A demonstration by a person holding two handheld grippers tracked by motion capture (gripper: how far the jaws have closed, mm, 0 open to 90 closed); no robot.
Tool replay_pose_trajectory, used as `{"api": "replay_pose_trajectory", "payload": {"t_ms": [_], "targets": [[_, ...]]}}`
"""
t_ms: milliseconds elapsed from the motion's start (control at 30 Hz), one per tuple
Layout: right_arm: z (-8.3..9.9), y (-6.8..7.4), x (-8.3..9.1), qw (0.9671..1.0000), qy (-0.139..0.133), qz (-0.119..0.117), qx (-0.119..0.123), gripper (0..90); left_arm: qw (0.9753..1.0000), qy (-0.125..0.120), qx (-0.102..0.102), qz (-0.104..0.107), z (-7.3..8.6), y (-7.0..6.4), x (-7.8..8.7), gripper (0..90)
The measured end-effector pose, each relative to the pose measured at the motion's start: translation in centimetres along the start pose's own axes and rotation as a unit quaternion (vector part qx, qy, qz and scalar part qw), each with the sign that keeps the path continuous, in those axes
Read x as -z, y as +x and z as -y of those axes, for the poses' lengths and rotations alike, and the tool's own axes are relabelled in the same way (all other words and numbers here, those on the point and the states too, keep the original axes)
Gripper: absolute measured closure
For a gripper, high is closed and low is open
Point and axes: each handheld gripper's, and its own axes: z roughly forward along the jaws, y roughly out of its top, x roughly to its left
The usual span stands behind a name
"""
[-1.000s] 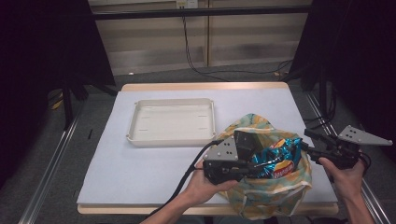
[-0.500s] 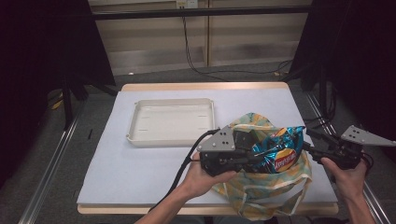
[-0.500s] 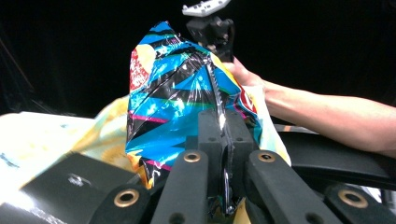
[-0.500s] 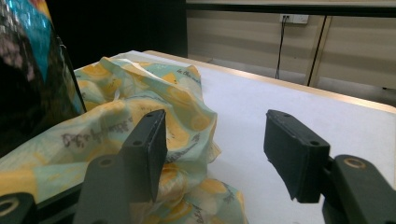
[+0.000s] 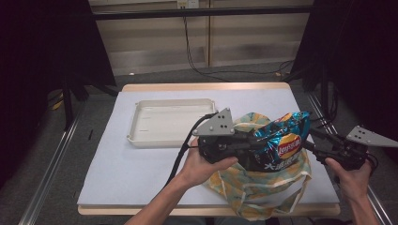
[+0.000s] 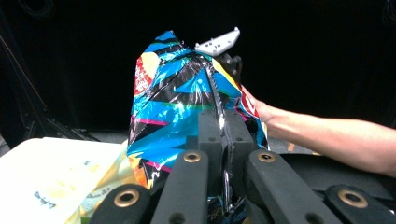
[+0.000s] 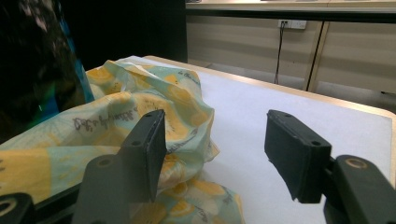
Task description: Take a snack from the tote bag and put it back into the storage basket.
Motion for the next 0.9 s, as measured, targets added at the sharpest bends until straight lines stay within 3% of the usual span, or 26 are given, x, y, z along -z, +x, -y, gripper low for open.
{"api": "replay_pose_trajectory", "payload": {"t_ms": [467,700,900], "targets": [[-0.1,0.1,0.2,1.0000,-0.005,-0.001,0.003,36.6,0.9995,-0.022,-0.020,-0.006,-3.2,-0.3,1.0,88.3],[-0.2,0.2,0.2,0.9997,-0.016,-0.015,0.004,33.2,0.9992,-0.025,-0.028,-0.008,-4.3,0.0,1.3,88.3],[-0.2,0.2,0.3,0.9997,-0.018,-0.014,0.003,32.6,0.9991,-0.036,-0.024,-0.004,-4.8,0.1,1.6,88.3]]}}
